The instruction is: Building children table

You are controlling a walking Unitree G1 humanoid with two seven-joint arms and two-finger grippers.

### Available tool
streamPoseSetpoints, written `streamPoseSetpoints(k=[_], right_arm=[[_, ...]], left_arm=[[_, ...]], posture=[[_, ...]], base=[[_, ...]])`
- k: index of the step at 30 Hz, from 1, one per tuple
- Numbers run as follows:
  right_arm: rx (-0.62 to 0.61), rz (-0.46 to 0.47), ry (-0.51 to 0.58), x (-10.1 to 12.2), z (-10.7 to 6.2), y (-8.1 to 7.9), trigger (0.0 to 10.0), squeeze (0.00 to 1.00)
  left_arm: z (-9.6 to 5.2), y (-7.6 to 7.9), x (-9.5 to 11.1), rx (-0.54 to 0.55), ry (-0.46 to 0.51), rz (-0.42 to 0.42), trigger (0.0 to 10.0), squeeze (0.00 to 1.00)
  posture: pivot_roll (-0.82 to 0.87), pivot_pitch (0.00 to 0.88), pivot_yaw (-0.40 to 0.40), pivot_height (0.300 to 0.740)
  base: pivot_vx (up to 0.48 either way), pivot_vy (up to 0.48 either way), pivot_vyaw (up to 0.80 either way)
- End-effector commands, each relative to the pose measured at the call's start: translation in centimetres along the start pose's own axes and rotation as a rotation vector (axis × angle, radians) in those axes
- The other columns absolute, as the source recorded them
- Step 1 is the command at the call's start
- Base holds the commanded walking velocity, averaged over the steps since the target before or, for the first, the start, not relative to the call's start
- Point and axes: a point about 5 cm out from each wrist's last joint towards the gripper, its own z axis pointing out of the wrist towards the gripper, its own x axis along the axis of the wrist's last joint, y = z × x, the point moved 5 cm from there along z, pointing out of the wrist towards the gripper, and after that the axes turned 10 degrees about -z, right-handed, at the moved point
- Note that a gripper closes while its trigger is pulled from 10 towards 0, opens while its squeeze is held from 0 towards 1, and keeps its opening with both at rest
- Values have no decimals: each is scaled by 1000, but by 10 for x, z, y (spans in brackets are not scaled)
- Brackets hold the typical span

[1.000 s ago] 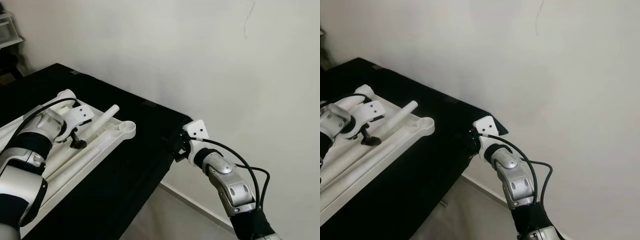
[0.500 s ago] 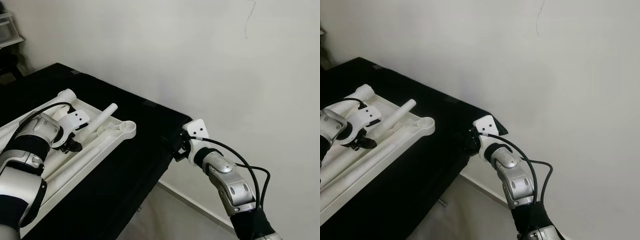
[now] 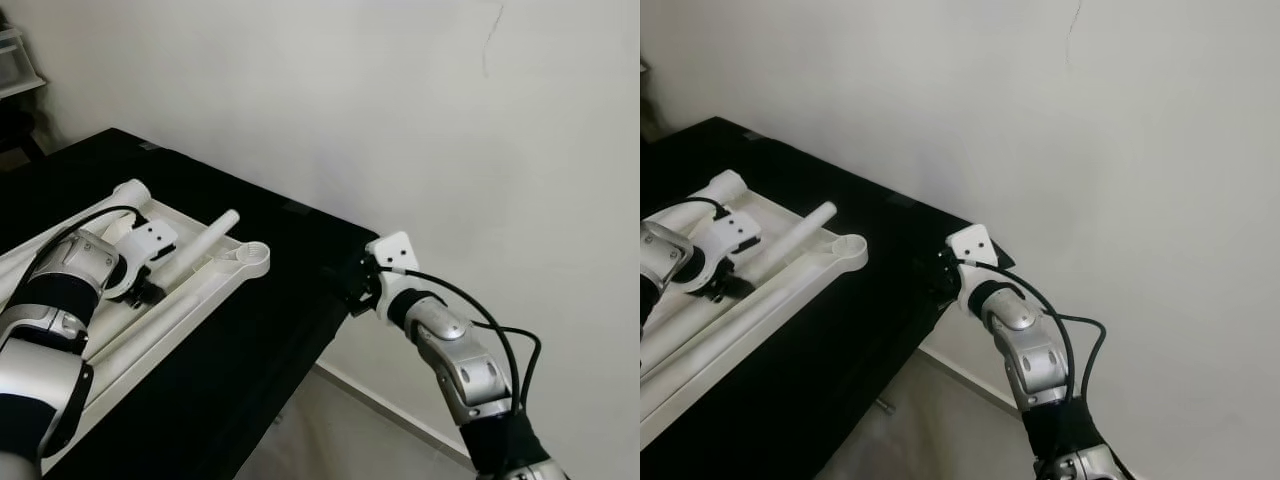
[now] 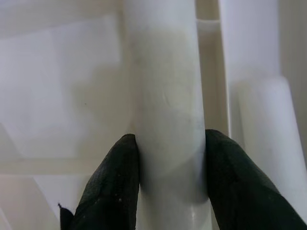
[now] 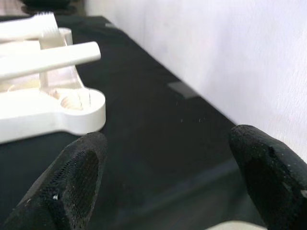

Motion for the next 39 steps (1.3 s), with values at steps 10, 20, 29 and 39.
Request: streamPoseSetpoints(k=[10, 20, 29, 39], right_arm=[[3, 98, 115, 27, 7, 1, 10000, 0], [148, 144, 211, 50, 7, -19, 10000, 0], [491, 88, 345, 81, -8, -66, 10000, 0], [593, -34, 419, 107, -12, -73, 10000, 0]], left_arm=[[-66, -26, 103, 46, 559, -99, 0, 0], [-128, -33, 139, -56, 1010, -226, 0, 0], [-195, 4, 141, -458, 1395, -174, 314, 0], [-206, 56, 117, -790, 1371, -35, 10000, 0]], posture=[[-169, 7, -56, 740], [-169, 0, -64, 740], [-164, 0, -66, 740], [-166, 0, -70, 740]], base=[[0, 0, 0], [0, 0, 0], [0, 0, 0], [0, 0, 0]])
